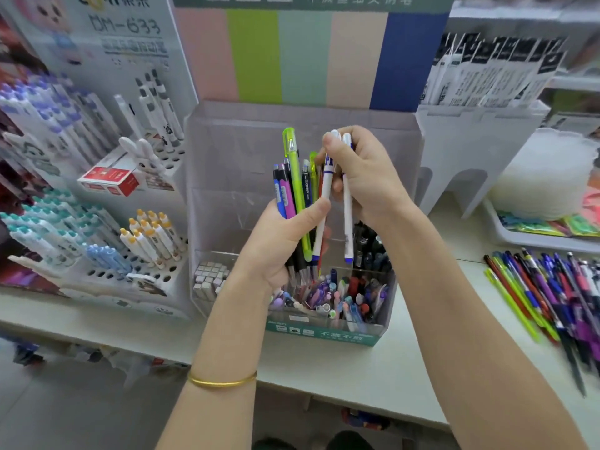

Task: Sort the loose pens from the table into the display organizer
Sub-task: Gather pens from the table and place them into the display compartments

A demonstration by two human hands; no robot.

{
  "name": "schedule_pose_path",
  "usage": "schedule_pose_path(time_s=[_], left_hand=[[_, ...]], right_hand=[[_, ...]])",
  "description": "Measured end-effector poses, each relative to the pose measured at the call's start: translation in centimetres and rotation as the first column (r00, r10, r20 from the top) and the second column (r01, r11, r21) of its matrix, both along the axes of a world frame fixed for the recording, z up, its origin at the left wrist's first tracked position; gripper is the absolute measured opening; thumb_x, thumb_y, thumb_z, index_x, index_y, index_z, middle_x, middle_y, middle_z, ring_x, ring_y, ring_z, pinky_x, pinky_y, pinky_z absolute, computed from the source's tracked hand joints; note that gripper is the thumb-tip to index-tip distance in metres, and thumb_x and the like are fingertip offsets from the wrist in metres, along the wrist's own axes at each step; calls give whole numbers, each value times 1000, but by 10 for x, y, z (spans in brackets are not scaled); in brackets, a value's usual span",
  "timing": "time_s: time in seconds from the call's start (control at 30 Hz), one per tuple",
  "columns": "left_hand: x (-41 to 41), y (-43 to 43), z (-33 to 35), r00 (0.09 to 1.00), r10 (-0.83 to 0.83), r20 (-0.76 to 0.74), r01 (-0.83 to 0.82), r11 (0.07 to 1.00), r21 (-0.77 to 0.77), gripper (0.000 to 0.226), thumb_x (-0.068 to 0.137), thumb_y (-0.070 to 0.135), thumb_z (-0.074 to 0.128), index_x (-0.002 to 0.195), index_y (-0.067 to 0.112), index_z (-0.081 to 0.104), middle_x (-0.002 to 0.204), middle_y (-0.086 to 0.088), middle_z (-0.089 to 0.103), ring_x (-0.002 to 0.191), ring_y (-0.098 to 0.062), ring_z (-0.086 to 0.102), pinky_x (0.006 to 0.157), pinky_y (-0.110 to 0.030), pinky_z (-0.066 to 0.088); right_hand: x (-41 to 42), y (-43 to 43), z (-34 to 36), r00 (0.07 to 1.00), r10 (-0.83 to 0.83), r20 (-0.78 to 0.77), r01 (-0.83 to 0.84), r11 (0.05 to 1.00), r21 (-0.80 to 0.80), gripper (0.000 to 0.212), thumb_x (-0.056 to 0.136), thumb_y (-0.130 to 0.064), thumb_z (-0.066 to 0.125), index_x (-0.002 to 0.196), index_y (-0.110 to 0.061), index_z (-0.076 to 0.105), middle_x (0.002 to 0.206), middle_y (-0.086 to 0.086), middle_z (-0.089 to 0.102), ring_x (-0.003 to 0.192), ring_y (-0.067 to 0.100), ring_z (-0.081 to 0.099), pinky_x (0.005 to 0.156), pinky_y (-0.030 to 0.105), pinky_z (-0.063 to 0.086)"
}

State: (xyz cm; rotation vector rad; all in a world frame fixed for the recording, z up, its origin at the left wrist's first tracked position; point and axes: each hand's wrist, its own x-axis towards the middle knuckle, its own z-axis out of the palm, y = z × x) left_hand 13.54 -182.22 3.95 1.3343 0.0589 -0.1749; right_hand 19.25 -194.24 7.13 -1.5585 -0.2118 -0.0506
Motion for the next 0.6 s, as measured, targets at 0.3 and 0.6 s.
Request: schedule_pose_path(time_s=[0.3,0.6], left_hand=[[26,14,-4,993,114,-32,-111,989,97,30,85,6,68,112,5,54,70,-4,64,58,-14,63,57,-29,54],[29,6,-9,999,-52,-15,53,998,31,26,87,-1,63,107,13,54,85,-4,67,64,-9,67,62,-30,58]], right_hand=[[3,-21,11,901,-399,173,370,912,176,11,102,-20,43,92,-17,40,65,8,54,52,11,55,46,21,42],[-4,-35,5,690,-363,626,704,536,-465,21,99,-21,48,108,-2,45,78,8,52,69,25,52,56,31,36]])
